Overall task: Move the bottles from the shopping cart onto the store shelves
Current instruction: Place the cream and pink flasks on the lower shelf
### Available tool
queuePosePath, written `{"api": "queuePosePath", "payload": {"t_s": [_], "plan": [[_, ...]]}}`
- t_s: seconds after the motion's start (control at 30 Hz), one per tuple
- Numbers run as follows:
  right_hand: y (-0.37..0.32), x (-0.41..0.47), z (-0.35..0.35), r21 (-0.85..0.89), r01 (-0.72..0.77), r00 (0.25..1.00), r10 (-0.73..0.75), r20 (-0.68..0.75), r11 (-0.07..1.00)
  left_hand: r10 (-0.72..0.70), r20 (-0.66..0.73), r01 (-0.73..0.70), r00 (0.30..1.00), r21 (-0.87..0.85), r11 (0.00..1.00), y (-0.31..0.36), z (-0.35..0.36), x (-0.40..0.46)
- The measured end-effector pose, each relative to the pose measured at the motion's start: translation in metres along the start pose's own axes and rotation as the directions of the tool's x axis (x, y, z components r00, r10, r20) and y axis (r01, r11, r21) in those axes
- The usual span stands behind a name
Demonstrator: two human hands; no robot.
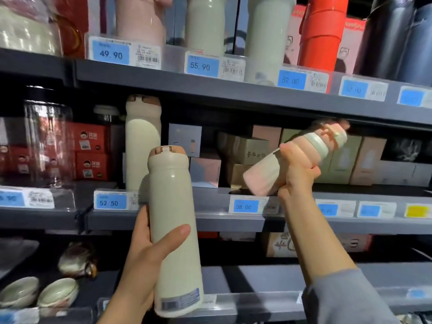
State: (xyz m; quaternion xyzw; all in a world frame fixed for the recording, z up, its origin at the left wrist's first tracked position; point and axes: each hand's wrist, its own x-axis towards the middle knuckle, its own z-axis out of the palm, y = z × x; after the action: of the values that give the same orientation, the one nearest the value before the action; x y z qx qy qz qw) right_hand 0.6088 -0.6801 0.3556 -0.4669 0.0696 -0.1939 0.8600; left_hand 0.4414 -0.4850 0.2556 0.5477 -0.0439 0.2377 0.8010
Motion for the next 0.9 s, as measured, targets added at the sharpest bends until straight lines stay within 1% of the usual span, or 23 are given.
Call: {"api": "queuePosePath", "payload": {"t_s": [0.13,0.27,0.37,0.5,0.77,0.8,0.83,0.87,0.9], "plan": [[-0.005,0.016,-0.008,-0.2,0.01,0.991,0.016,0.131,0.98,0.004,-0.008,-0.004,1.0,0.005,1.0,-0.002,0.004,0.006],[-0.008,0.026,-0.014,-0.338,0.176,0.961,-0.086,0.263,0.925,0.012,0.006,-0.013,1.0,0.024,1.0,-0.005,0.011,0.012],[-0.006,0.031,-0.021,-0.398,0.301,0.908,-0.132,0.398,0.866,0.025,0.018,-0.026,1.0,0.05,0.998,-0.01,0.013,0.015],[-0.005,0.04,-0.023,-0.412,0.359,0.859,-0.124,0.497,0.837,0.041,0.04,-0.045,0.998,0.09,0.995,-0.012,0.017,0.017],[-0.005,0.052,-0.027,-0.487,0.336,0.848,-0.034,0.528,0.807,0.084,0.046,-0.09,0.995,0.173,0.981,-0.013,0.021,0.024],[-0.006,0.048,-0.029,-0.494,0.344,0.855,-0.048,0.517,0.798,0.091,0.045,-0.098,0.995,0.195,0.976,-0.012,0.022,0.025],[-0.006,0.043,-0.032,-0.496,0.382,0.868,-0.12,0.481,0.78,0.099,0.044,-0.106,0.994,0.216,0.971,-0.011,0.022,0.026],[-0.006,0.036,-0.037,-0.488,0.442,0.877,-0.248,0.412,0.753,0.112,0.045,-0.119,0.993,0.238,0.964,-0.01,0.023,0.026],[-0.005,0.025,-0.043,-0.459,0.521,0.852,-0.408,0.328,0.72,0.126,0.047,-0.134,0.991,0.265,0.955,-0.009,0.024,0.027]]}}
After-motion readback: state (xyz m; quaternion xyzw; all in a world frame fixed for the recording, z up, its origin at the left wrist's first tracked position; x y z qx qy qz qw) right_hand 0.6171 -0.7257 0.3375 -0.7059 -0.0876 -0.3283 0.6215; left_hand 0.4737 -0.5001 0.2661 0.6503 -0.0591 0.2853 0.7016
